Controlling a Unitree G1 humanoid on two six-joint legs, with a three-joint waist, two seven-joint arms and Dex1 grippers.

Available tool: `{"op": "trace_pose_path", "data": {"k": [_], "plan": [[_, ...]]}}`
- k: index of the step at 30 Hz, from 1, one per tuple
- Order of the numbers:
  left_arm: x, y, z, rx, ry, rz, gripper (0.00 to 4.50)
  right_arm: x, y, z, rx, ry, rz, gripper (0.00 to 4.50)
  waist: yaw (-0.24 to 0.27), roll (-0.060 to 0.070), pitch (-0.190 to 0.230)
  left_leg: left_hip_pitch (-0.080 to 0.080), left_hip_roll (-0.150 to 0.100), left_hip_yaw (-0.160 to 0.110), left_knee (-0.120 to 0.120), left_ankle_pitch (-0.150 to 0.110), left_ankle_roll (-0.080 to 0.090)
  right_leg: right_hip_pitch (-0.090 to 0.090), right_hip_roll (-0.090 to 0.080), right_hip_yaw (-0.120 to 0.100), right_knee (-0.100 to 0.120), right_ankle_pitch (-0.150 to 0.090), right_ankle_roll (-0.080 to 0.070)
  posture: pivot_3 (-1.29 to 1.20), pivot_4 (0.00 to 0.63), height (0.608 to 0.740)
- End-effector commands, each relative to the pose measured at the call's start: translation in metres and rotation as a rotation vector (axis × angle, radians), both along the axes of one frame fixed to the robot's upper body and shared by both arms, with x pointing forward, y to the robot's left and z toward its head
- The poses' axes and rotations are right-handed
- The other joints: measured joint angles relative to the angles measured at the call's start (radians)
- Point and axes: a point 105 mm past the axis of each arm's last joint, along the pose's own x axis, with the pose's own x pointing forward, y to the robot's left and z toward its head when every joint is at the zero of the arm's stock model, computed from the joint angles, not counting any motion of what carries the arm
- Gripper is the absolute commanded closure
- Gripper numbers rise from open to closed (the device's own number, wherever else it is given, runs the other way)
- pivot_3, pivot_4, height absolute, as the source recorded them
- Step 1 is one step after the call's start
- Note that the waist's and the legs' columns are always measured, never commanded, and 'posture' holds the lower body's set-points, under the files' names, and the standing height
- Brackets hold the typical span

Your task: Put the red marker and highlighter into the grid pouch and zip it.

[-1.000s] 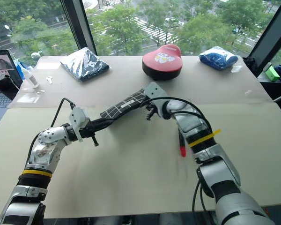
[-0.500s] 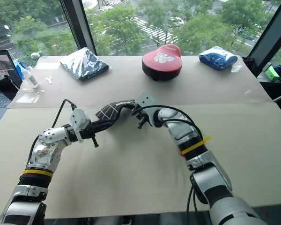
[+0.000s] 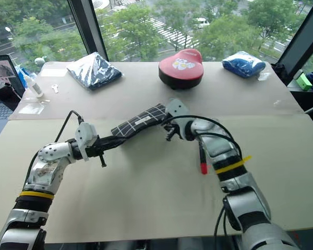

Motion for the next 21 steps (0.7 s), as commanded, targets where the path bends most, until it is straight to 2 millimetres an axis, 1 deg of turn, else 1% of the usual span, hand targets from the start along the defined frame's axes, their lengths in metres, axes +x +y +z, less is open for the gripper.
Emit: {"op": "trace_pose_path", "data": {"k": [1,3,5,8,9,10,11,12,13,14,17,18,21], "plan": [[-0.008,0.01,-0.003,0.055,-0.038,-0.032,4.5,-0.025,-0.014,0.012,0.037,0.004,0.024,4.46,0.001,0.0,0.0,0.0,0.0,0.0,0.0,0.0,0.0,0.0,0.0,0.0,0.0,0.0,0.0,0.0,0.15,0.74],[-0.008,0.011,-0.003,0.041,-0.034,-0.025,4.5,-0.03,-0.027,0.002,-0.001,0.027,-0.014,4.46,0.001,0.0,0.0,0.001,0.001,0.0,0.0,0.0,0.001,0.001,0.0,0.0,0.0,0.0,0.0,0.0,0.15,0.74],[-0.007,0.011,-0.003,0.027,-0.036,-0.021,4.5,-0.028,-0.036,0.0,-0.011,0.034,-0.055,4.46,0.001,0.0,0.0,0.001,0.0,0.0,0.001,-0.002,0.003,0.001,0.0,0.001,-0.001,0.0,0.0,0.0,0.15,0.74],[-0.007,0.007,-0.002,0.012,-0.038,-0.036,4.5,-0.026,-0.038,0.006,0.004,0.018,-0.067,4.46,0.001,0.0,0.0,0.002,0.0,0.001,0.002,-0.004,0.007,0.001,-0.001,0.001,-0.002,0.0,0.0,0.0,0.15,0.74],[-0.007,0.005,-0.002,0.008,-0.042,-0.042,4.5,-0.027,-0.034,0.008,0.018,0.017,-0.053,4.46,0.001,0.0,0.0,0.002,0.0,0.001,0.002,-0.004,0.007,0.001,-0.001,0.001,-0.001,0.0,0.0,0.0,0.15,0.74],[-0.007,0.003,-0.002,0.005,-0.048,-0.051,4.5,-0.028,-0.03,0.009,0.024,0.018,-0.033,3.8,0.001,0.0,0.0,0.002,0.0,0.001,0.002,-0.004,0.007,0.001,-0.001,0.001,-0.001,0.0,0.0,0.0,0.15,0.74],[-0.007,0.0,-0.001,0.004,-0.056,-0.059,4.5,-0.031,-0.026,0.011,0.039,0.023,-0.007,3.59,0.001,0.0,0.0,0.002,0.0,0.001,0.002,-0.004,0.007,0.001,-0.001,0.001,-0.001,0.0,0.0,0.0,0.15,0.74],[-0.007,-0.002,-0.001,0.003,-0.063,-0.067,4.5,-0.035,-0.021,0.013,0.065,0.032,0.024,3.25,0.002,0.0,0.0,0.002,0.0,0.0,0.002,-0.004,0.006,0.001,-0.001,0.001,-0.001,0.0,0.0,0.0,0.15,0.74],[-0.007,-0.003,-0.001,0.004,-0.069,-0.074,4.5,-0.039,-0.016,0.014,0.088,0.042,0.058,2.81,0.002,0.0,0.0,0.002,0.0,0.0,0.002,-0.004,0.006,0.001,-0.001,0.001,-0.001,0.0,0.0,0.0,0.15,0.74],[-0.007,-0.005,-0.001,0.004,-0.075,-0.082,4.5,-0.043,-0.013,0.016,0.1,0.045,0.084,2.55,0.002,0.0,0.0,0.002,0.0,0.001,0.002,-0.004,0.006,0.001,-0.001,0.001,-0.001,0.0,0.0,0.0,0.15,0.74],[-0.009,-0.009,0.001,0.001,-0.092,-0.11,4.5,-0.053,-0.017,0.022,0.136,0.084,0.115,1.52,0.005,0.0,0.0,0.002,0.0,0.0,0.002,-0.004,0.006,0.001,-0.001,0.001,-0.001,0.0,0.0,0.0,0.15,0.74],[-0.011,-0.01,0.001,0.009,-0.101,-0.126,4.5,-0.055,-0.025,0.028,0.147,0.09,0.115,1.2,0.008,0.0,0.0,0.002,0.0,0.0,0.002,-0.004,0.007,0.001,-0.001,0.001,-0.001,0.0,0.0,0.0,0.15,0.74],[-0.017,-0.01,0.001,0.04,-0.119,-0.167,4.5,-0.061,-0.049,0.049,0.161,0.055,0.133,1.2,0.02,0.0,0.0,0.001,0.0,0.0,0.003,-0.004,0.008,0.001,-0.002,0.0,-0.002,0.0,0.0,0.0,0.15,0.74]]}}
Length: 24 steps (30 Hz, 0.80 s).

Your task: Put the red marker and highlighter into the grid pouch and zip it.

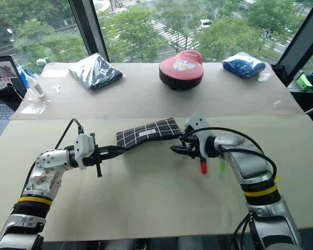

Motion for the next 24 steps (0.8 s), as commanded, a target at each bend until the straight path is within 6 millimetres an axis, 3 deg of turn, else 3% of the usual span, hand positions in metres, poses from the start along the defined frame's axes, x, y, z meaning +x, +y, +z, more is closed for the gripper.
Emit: {"op": "trace_pose_path", "data": {"k": [1,5,8,13,15,19,23,24], "plan": [[-0.01,-0.002,0.004,0.06,-0.069,-0.078,4.5,-0.008,-0.027,0.044,0.043,-0.116,0.022,1.2,0.006,0.0,0.0,0.0,0.0,0.0,0.0,0.0,0.001,0.0,0.0,0.0,0.0,0.0,0.0,0.0,0.15,0.74],[-0.029,0.006,-0.016,0.238,-0.088,-0.194,4.5,-0.012,-0.052,0.06,0.003,-0.181,0.015,1.2,0.006,0.0,0.0,0.001,0.001,0.0,0.0,-0.001,0.001,0.001,0.0,0.0,-0.001,0.0,0.0,0.0,0.15,0.74],[-0.027,0.006,-0.014,0.237,-0.062,-0.182,3.57,-0.001,-0.057,0.063,0.008,-0.222,-0.036,1.16,0.004,0.0,0.0,0.001,0.001,0.001,-0.001,-0.001,0.001,0.001,0.0,0.0,-0.001,0.0,0.0,0.0,0.15,0.74],[-0.023,-0.013,0.014,0.053,-0.031,-0.114,1.8,-0.008,-0.033,0.048,0.034,-0.205,0.039,1.16,0.008,0.0,0.0,0.001,0.002,0.001,0.0,-0.001,0.001,0.0,-0.001,0.0,0.0,0.0,0.0,0.0,0.15,0.74],[-0.034,-0.02,0.031,-0.062,0.107,-0.14,1.05,-0.009,-0.026,0.04,0.036,-0.199,0.049,1.16,0.007,0.0,0.0,0.0,0.002,0.0,0.0,-0.001,0.002,0.0,-0.001,0.0,0.0,0.0,0.0,0.0,0.15,0.74],[-0.054,-0.012,0.057,-0.149,0.303,-0.191,1.05,-0.01,-0.014,0.028,0.049,-0.177,0.069,1.16,0.005,0.0,0.0,0.0,0.002,0.0,0.001,-0.001,0.001,0.0,0.0,0.001,0.0,0.0,0.0,0.0,0.15,0.74],[-0.048,0.02,0.05,0.007,0.263,-0.107,1.05,-0.017,0.003,0.019,0.08,-0.142,0.111,1.16,0.003,0.0,0.001,0.002,0.002,0.0,0.0,0.0,0.0,0.001,0.002,0.001,0.0,0.0,0.0,0.0,0.15,0.74],[-0.047,0.028,0.044,0.059,0.243,-0.091,0.98,-0.018,0.005,0.017,0.085,-0.136,0.113,1.42,0.003,0.0,0.001,0.003,0.002,0.0,0.0,0.0,0.0,0.001,0.002,0.001,0.0,-0.001,0.0,0.0,0.15,0.74]]}}
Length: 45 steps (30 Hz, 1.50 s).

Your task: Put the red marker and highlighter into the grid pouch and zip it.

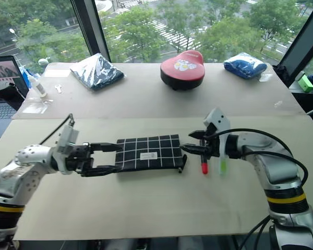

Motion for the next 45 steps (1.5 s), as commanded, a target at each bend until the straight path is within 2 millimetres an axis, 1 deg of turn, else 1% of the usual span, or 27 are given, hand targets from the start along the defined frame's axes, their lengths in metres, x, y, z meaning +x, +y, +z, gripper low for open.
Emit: {"op": "trace_pose_path", "data": {"k": [1,2,3,4,5,6,8,9,10,12,16,20,24,29,31,38,41,45], "plan": [[0.002,0.024,-0.013,0.14,-0.064,0.021,0.94,-0.006,0.013,0.006,0.024,-0.034,0.039,1.69,0.001,0.0,0.0,0.0,0.0,0.0,0.0,0.0,0.0,0.0,0.0,0.0,0.0,0.0,0.0,0.0,0.15,0.74],[0.002,0.032,-0.021,0.202,-0.097,0.017,0.94,-0.008,0.016,0.004,0.026,-0.029,0.048,1.9,0.001,0.0,0.0,0.0,0.0,0.0,0.0,0.0,0.0,0.0,0.0,0.0,0.0,0.0,0.0,0.0,0.15,0.74],[0.002,0.041,-0.03,0.27,-0.136,0.006,0.94,-0.01,0.019,0.002,0.041,-0.019,0.064,2.24,0.002,0.0,0.0,0.0,0.0,0.0,0.0,0.0,0.0,0.0,0.0,0.0,0.0,0.0,-0.001,0.0,0.15,0.74],[0.003,0.047,-0.035,0.303,-0.175,0.003,0.94,-0.013,0.023,-0.001,0.039,-0.01,0.077,2.65,0.003,0.0,0.0,0.0,0.0,0.001,0.0,0.0,0.0,0.0,0.0,-0.001,-0.001,0.0,-0.001,0.0,0.15,0.74],[0.003,0.05,-0.039,0.322,-0.201,0.0,0.94,-0.015,0.025,-0.004,0.035,-0.004,0.085,2.92,0.005,0.0,0.0,0.0,0.0,0.001,0.0,0.0,0.0,0.0,0.0,-0.001,-0.001,0.0,-0.001,0.0,0.15,0.74],[0.003,0.049,-0.042,0.316,-0.234,-0.002,0.94,-0.017,0.027,-0.007,0.029,0.005,0.091,3.33,0.007,0.0,0.0,0.0,0.0,0.001,0.0,0.0,0.0,0.0,0.0,-0.001,-0.001,0.0,-0.001,0.0,0.15,0.74],[0.004,0.046,-0.045,0.3,-0.284,-0.005,0.94,-0.018,0.028,-0.012,0.019,0.016,0.092,3.93,0.01,0.0,0.0,-0.001,0.0,0.001,0.0,0.0,0.0,0.0,-0.001,-0.001,-0.002,0.0,-0.001,0.0,0.15,0.74],[0.003,0.044,-0.048,0.296,-0.296,-0.015,0.94,-0.019,0.028,-0.014,0.019,0.023,0.092,4.33,0.01,0.0,0.0,-0.001,-0.001,0.0,0.0,0.0,0.0,0.0,-0.002,-0.001,-0.002,0.0,-0.001,0.0,0.15,0.74],[0.001,0.043,-0.051,0.299,-0.313,-0.024,0.94,-0.019,0.029,-0.016,0.015,0.029,0.093,4.47,0.01,0.0,0.0,-0.001,-0.001,0.0,0.0,0.0,0.0,0.0,-0.002,-0.001,-0.002,0.0,-0.001,0.0,0.15,0.74],[-0.001,0.044,-0.059,0.324,-0.35,-0.047,0.94,-0.02,0.03,-0.022,-0.002,0.042,0.098,4.47,0.007,0.0,0.0,-0.001,-0.001,0.0,0.0,0.0,0.0,0.0,-0.003,-0.001,-0.001,0.0,-0.001,0.0,0.15,0.74],[-0.006,0.046,-0.073,0.383,-0.396,-0.098,0.94,-0.01,0.03,-0.047,-0.114,0.061,0.049,4.47,0.005,0.0,0.0,0.0,0.0,0.0,-0.001,0.0,0.0,-0.001,-0.002,-0.001,0.0,0.0,-0.001,0.0,0.15,0.74],[-0.003,0.045,-0.075,0.413,-0.466,-0.124,0.94,-0.006,0.03,-0.056,-0.177,0.043,0.052,4.47,0.004,0.0,0.0,-0.001,-0.001,0.0,-0.001,0.0,0.0,-0.002,-0.002,-0.001,0.0,0.0,-0.001,0.0,0.15,0.74],[0.007,0.038,-0.07,0.411,-0.558,-0.121,0.94,-0.007,0.031,-0.06,-0.184,0.041,0.074,4.47,0.01,0.0,0.0,0.0,-0.001,0.0,0.0,0.0,0.0,-0.001,-0.002,-0.002,0.0,0.0,-0.001,0.0,0.15,0.74],[0.028,0.029,-0.058,0.378,-0.692,-0.063,0.94,-0.015,0.032,-0.066,-0.196,0.034,0.116,4.47,0.007,0.0,0.0,0.0,-0.001,0.0,0.0,0.0,0.0,0.0,-0.002,-0.002,0.0,0.0,-0.001,0.0,0.15,0.74],[0.033,0.026,-0.056,0.368,-0.722,-0.058,0.94,-0.016,0.033,-0.066,-0.193,0.03,0.118,4.47,0.006,-0.001,0.0,0.0,-0.001,0.0,0.0,0.0,0.0,0.0,-0.002,-0.002,0.0,0.0,-0.001,0.0,0.15,0.74],[0.039,0.017,-0.057,0.379,-0.778,-0.12,0.94,-0.018,0.033,-0.064,-0.181,0.025,0.114,4.47,0.005,-0.001,0.0,0.0,-0.001,0.0,0.0,0.0,0.0,0.0,-0.001,-0.002,0.0,0.0,-0.001,0.0,0.15,0.74],[0.038,0.015,-0.056,0.382,-0.808,-0.162,0.94,-0.018,0.031,-0.062,-0.179,0.024,0.103,4.47,0.005,-0.001,0.0,0.0,-0.001,0.0,0.0,0.0,0.0,0.0,-0.001,-0.002,0.0,0.0,-0.001,0.0,0.15,0.74],[0.032,0.018,-0.046,0.337,-0.842,-0.197,0.94,-0.019,0.028,-0.066,-0.194,0.028,0.098,4.47,0.004,-0.001,0.0,0.0,-0.001,0.0,0.0,0.0,0.0,0.0,-0.001,-0.002,0.0,0.0,-0.001,0.0,0.15,0.74]]}}
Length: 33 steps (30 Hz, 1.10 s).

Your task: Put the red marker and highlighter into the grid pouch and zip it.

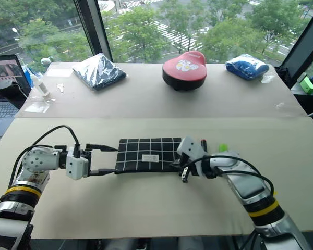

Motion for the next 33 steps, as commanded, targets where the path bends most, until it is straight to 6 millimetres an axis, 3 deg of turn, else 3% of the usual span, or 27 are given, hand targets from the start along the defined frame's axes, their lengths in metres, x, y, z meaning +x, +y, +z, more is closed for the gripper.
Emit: {"op": "trace_pose_path", "data": {"k": [1,5,16,33], "plan": [[-0.003,0.004,0.018,-0.036,-0.05,-0.043,0.94,-0.002,-0.005,0.0,-0.016,-0.001,-0.009,4.47,-0.001,0.0,0.0,0.0,0.0,0.0,0.0,0.0,0.0,0.0,0.0,0.0,0.0,0.0,0.0,0.0,0.15,0.74],[-0.008,0.007,0.021,-0.026,-0.052,-0.093,0.94,-0.002,-0.004,0.0,-0.004,0.005,-0.017,4.47,0.001,0.0,0.0,0.0,0.0,0.0,0.001,0.0,0.0,0.0,0.0,0.0,0.0,0.0,0.0,0.0,0.15,0.74],[-0.005,0.023,-0.014,0.052,0.004,-0.035,0.94,-0.001,-0.004,0.003,0.002,0.0,-0.022,4.47,0.002,0.0,0.0,0.0,0.0,0.0,0.001,0.0,0.001,0.001,0.0,0.0,0.0,0.0,0.0,0.0,0.15,0.74],[0.012,-0.005,-0.015,0.014,-0.068,-0.064,0.94,-0.003,-0.002,0.007,0.002,-0.007,-0.021,4.47,0.006,0.0,0.0,0.0,0.0,0.0,0.004,-0.001,0.002,0.002,0.0,-0.001,0.001,0.0,0.0,0.0,0.15,0.74]]}}
